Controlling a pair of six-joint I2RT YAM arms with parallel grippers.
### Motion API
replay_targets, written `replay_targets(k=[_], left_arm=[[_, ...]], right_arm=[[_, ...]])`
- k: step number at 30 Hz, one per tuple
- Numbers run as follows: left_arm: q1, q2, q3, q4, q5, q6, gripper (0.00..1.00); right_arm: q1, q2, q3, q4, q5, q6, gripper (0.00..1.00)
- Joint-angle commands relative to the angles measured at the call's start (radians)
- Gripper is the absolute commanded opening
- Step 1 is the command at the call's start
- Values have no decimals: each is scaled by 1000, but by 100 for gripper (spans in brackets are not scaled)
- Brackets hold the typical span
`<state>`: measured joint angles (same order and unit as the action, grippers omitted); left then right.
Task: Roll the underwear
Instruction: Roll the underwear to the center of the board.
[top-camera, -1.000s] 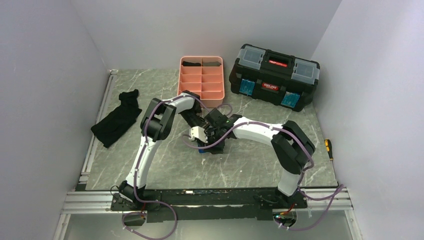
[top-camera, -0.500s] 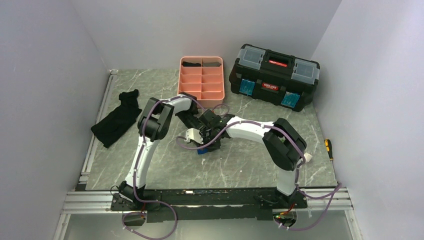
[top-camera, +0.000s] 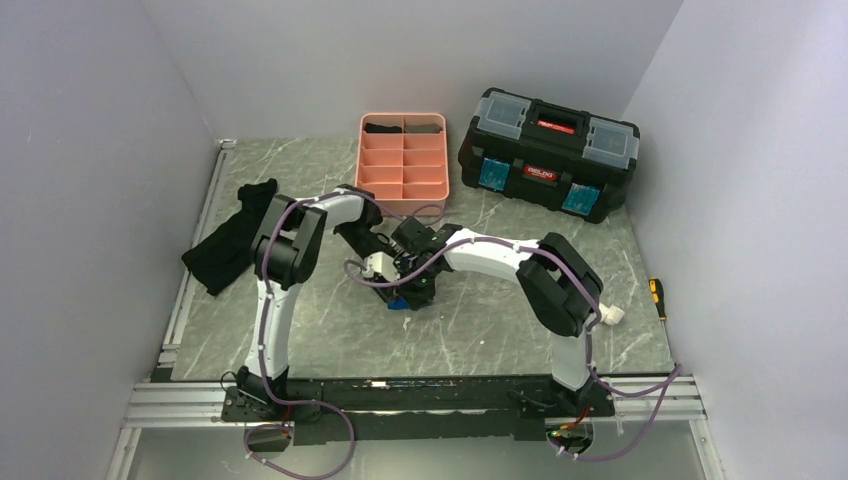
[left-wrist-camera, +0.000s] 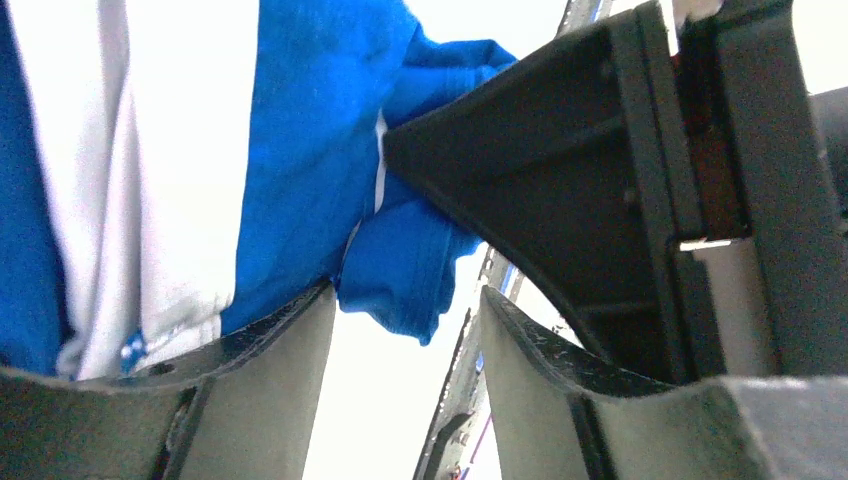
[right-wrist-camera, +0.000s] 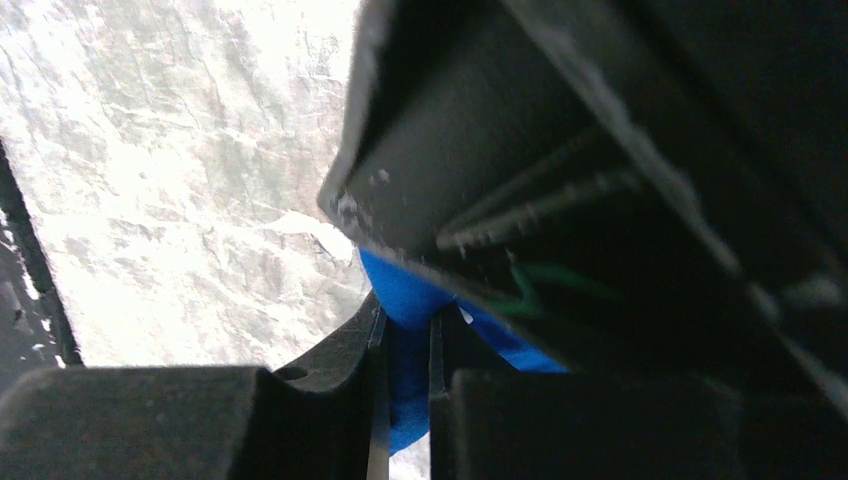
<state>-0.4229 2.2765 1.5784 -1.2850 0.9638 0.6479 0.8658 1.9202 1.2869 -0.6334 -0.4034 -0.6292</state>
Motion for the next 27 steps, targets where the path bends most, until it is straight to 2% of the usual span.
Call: replay_targets(k=[1,15,22,27], left_arm=[[30,-80,-61,101,-150,-11,64],[185,-198,-184,183,-274,-65,64],[295,-304,-247,280,-379,-156,64],[378,-413,-344,386,-420,-233,65]], right_arm=[[12,78,-18,-127,-71,78,0],[-17,138,62,-210,-143,76,0],[-63,207,184,-327,-234,21,0],[-103,302,320,-476,-302,-54,0]])
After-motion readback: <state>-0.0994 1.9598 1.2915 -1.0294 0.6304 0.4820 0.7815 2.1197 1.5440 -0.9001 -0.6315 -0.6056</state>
